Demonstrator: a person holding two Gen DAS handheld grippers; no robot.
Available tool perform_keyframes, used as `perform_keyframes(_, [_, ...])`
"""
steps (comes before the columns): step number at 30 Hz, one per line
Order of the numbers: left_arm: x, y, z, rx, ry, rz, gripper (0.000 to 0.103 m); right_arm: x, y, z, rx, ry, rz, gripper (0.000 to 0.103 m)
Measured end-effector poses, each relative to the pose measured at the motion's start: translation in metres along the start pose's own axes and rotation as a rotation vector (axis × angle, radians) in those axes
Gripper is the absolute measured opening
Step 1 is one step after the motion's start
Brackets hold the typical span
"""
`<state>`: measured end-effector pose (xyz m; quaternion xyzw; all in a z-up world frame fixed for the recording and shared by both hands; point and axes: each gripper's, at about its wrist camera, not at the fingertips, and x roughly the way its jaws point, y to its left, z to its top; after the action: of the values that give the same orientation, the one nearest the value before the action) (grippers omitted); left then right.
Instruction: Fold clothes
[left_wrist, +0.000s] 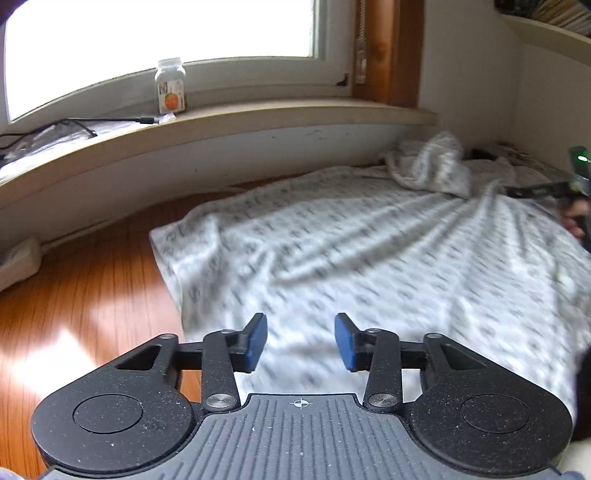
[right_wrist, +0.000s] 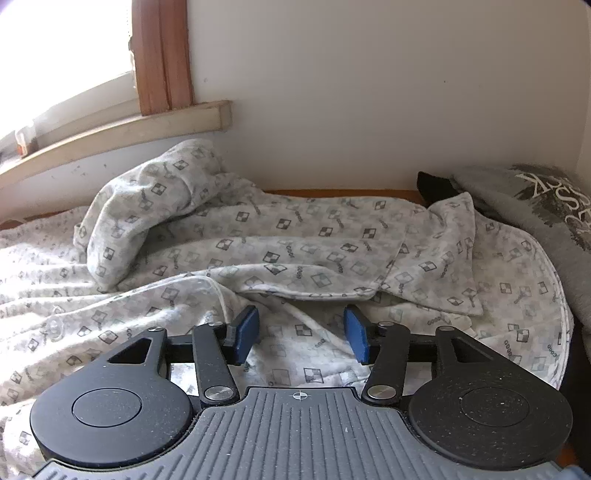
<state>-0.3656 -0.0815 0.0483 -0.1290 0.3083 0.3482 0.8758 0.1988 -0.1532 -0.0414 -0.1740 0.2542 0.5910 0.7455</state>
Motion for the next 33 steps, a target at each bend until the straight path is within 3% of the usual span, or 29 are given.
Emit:
perform_keyframes(4, [-0.031,-0.015,-0.024,0.006,-0.012,-0.039,0.04,0.001,-0.001,0.0,0.007,0.002,-0.004,0.058])
perform_keyframes(11, [-0.047,-0.021,-0.054,-0.023,0.008,-0.08,0.04,0.0,-0.003,0.0,0.004,0.004,-0.005,0.059])
perform_keyframes(25, [-0.048,-0.027,-0.063,-0.008,0.036,-0.123,0.039,-0.001,-0.001,0.0,0.002,0.006,-0.004,0.059])
perform_keyframes(27, [-0.047,-0.027,-0.063,-0.006,0.032,-0.131,0.033,-0.001,-0.001,0.0,0.0,0.008,0.001,0.059])
perform_keyframes(29, [-0.049,-0.03,-0.063,0.007,0.024,-0.142,0.017,-0.001,-0.001,0.0,0.0,0.009,0.003,0.059])
perform_keyframes(33, [-0.055,-0.029,-0.059,0.003,-0.012,-0.128,0.009,-0.001,-0.001,0.0,0.0,0.009,0.003,0.059])
